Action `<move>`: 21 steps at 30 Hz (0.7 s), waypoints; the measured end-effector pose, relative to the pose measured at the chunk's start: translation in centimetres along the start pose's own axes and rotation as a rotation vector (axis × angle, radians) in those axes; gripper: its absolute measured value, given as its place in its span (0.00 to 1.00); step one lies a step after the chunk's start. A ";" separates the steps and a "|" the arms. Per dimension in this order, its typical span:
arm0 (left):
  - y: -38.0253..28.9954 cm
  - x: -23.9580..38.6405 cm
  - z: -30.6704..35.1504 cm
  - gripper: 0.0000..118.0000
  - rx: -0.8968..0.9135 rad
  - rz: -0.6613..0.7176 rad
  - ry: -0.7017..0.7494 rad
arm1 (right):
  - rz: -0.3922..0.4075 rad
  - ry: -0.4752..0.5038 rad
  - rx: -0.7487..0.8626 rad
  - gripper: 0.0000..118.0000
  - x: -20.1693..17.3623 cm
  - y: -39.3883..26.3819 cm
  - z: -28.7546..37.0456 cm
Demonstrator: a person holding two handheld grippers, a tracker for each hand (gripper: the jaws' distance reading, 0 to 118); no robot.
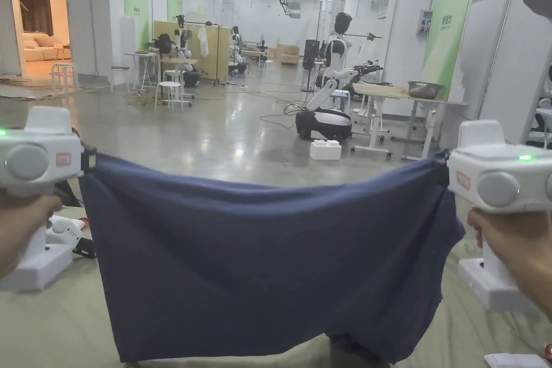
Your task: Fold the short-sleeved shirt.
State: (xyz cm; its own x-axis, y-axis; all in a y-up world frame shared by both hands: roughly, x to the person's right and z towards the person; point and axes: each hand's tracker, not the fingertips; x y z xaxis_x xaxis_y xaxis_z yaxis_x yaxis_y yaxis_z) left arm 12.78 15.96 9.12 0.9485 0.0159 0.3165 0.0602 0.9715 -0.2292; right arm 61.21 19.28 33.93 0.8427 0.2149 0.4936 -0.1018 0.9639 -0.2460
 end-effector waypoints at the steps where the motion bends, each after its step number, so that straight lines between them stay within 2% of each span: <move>1: -1.0 -0.1 0.5 0.00 -0.014 0.007 -0.012 | 0.002 0.004 -0.014 0.00 0.0 -1.2 0.7; 7: -5.4 -0.9 5.6 0.00 0.002 0.047 -0.040 | 0.008 0.003 -0.038 0.00 1.0 -5.9 5.7; 12: -8.9 -2.1 10.6 0.00 0.015 0.023 -0.047 | 0.036 0.019 -0.061 0.00 1.3 -9.3 10.5; 17: -13.6 -4.0 14.7 0.00 -0.052 0.095 -0.075 | 0.044 0.033 -0.129 0.00 1.6 -13.9 14.9; 21: -18.5 -4.8 17.1 0.00 -0.162 0.069 -0.109 | 0.056 0.034 -0.226 0.00 1.3 -18.6 18.3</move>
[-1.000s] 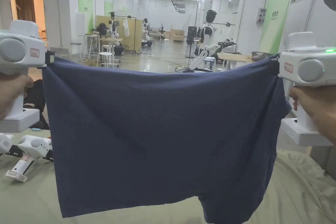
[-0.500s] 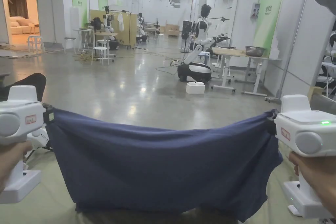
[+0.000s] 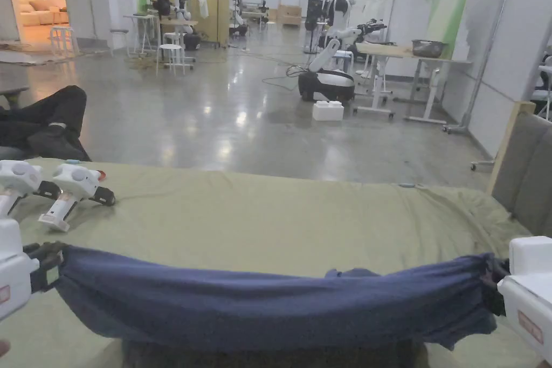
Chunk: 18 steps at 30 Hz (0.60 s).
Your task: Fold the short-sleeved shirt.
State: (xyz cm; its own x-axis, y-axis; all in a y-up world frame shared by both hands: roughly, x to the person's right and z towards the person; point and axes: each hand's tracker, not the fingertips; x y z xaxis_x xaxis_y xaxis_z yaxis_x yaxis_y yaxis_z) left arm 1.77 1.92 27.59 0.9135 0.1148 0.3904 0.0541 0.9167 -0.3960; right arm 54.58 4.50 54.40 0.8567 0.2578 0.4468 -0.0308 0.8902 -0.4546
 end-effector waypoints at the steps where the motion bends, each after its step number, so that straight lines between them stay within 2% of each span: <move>1: -1.2 -0.1 0.2 0.00 -0.028 -0.015 0.009 | 0.009 0.006 -0.035 0.00 -0.1 -1.2 0.3; 5: -6.9 -0.5 1.3 0.00 -0.155 -0.027 0.014 | 0.041 0.025 -0.166 0.00 -1.1 -6.8 1.6; 7: -9.4 -0.7 1.5 0.00 -0.227 -0.038 0.021 | 0.021 0.033 -0.232 0.00 -1.5 -9.3 1.8; 10: -12.9 0.1 2.0 0.00 -0.339 -0.103 0.038 | 0.031 0.055 -0.336 0.00 -2.1 -13.1 1.6; 18: -17.0 1.1 0.8 0.00 -0.523 -0.122 0.071 | 0.074 0.080 -0.539 0.00 -3.5 -19.8 0.1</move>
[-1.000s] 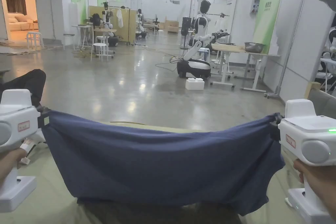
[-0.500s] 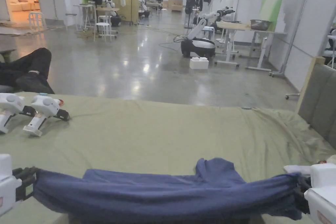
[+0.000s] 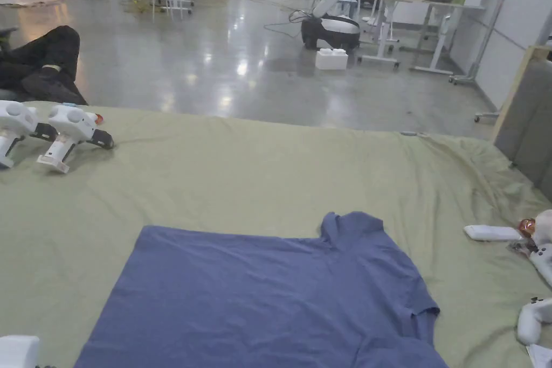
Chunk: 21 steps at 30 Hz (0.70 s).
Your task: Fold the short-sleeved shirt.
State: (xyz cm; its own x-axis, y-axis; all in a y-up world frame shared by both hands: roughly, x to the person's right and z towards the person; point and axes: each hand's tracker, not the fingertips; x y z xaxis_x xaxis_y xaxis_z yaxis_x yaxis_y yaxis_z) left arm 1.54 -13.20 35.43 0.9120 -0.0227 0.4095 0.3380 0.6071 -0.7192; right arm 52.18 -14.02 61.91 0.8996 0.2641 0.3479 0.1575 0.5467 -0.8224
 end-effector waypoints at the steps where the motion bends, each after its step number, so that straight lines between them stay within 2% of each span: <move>1: -0.1 0.1 -0.4 0.00 -0.021 -0.004 0.003 | 0.005 -0.002 -0.016 0.00 -0.2 -0.4 -0.5; 4: -0.5 0.9 -1.1 0.00 -0.067 -0.018 0.017 | 0.015 0.002 -0.054 0.01 -0.7 -0.9 -1.6; 5: -0.6 1.0 -1.3 0.01 -0.079 -0.018 0.016 | 0.015 0.002 -0.056 0.06 -0.8 -1.0 -1.7; 6: -0.7 1.1 -1.3 0.01 -0.075 -0.013 0.019 | 0.018 -0.010 -0.058 0.17 -0.9 -1.0 -1.7; 7: -0.8 1.2 -1.3 0.04 -0.076 -0.009 0.018 | 0.015 -0.023 -0.062 0.44 -0.9 -0.8 -1.5; 8: -0.8 1.3 -1.2 0.10 -0.074 -0.005 0.018 | 0.006 -0.038 -0.057 0.64 -0.9 -0.5 -1.3; 9: -0.5 1.5 -1.1 0.17 -0.058 0.001 0.019 | -0.017 -0.047 -0.040 0.75 -0.8 -0.1 -0.7; 11: 0.0 1.6 -0.9 0.36 -0.010 -0.011 0.022 | -0.059 -0.030 0.045 0.78 -0.7 1.2 0.4; 13: 1.5 2.5 -0.6 0.48 0.057 -0.029 0.022 | -0.089 -0.015 0.133 0.78 -0.8 3.1 1.5; 21: 8.0 6.6 -0.4 0.48 0.379 0.013 -0.004 | -0.208 0.001 0.518 0.78 -4.1 10.2 2.9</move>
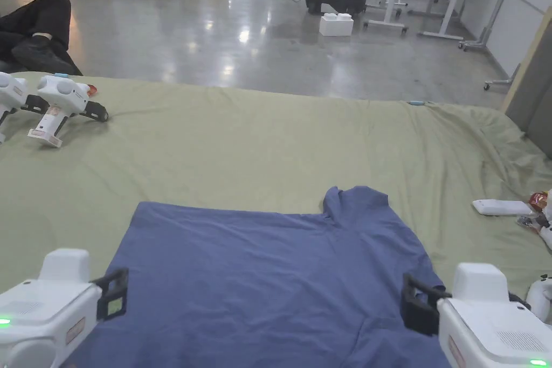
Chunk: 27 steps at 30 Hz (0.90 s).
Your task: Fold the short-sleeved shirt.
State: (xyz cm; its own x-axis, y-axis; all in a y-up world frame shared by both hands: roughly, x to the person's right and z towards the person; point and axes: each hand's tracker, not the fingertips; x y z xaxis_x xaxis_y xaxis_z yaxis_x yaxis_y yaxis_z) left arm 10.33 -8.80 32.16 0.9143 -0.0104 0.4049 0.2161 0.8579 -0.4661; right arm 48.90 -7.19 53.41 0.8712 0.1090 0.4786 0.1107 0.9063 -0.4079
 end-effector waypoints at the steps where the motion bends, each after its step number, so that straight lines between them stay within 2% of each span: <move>1: 0.6 0.9 0.0 0.46 0.052 0.000 0.004 | -0.020 0.003 0.046 0.78 -0.8 0.4 -0.3; 6: 2.6 3.7 0.2 0.39 0.264 -0.003 0.022 | -0.093 -0.038 0.214 0.77 -4.0 1.5 -1.0; 9: 3.2 5.0 1.1 0.30 0.363 -0.007 0.033 | -0.104 -0.028 0.279 0.62 -5.3 2.1 -0.9; 12: 3.4 5.5 1.8 0.07 0.411 -0.025 0.045 | -0.084 -0.034 0.310 0.23 -6.2 2.4 -0.6; 13: 3.3 5.4 1.6 0.02 0.423 -0.028 0.057 | -0.077 -0.042 0.320 0.03 -6.2 2.5 -0.6; 16: 3.3 4.8 1.7 0.00 0.417 -0.009 0.042 | -0.083 -0.008 0.332 0.01 -6.2 2.7 -0.2; 20: 2.7 3.5 1.6 0.00 0.392 0.034 0.030 | -0.068 -0.010 0.334 0.00 -6.3 2.7 0.1; 24: 1.3 0.6 1.7 0.00 0.256 0.060 -0.034 | -0.052 0.003 0.313 0.00 -6.3 2.5 0.0; 27: -0.2 -1.2 2.9 0.00 0.143 0.049 -0.020 | -0.046 0.015 0.290 0.00 -6.4 2.1 -0.3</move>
State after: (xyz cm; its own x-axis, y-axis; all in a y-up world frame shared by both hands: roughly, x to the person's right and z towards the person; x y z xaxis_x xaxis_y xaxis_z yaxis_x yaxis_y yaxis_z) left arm 8.23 -7.44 34.02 0.9154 0.0418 0.4005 0.1194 0.9216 -0.3693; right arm 43.68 -6.13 49.22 0.8757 0.0612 0.4789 0.0109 0.9892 -0.1463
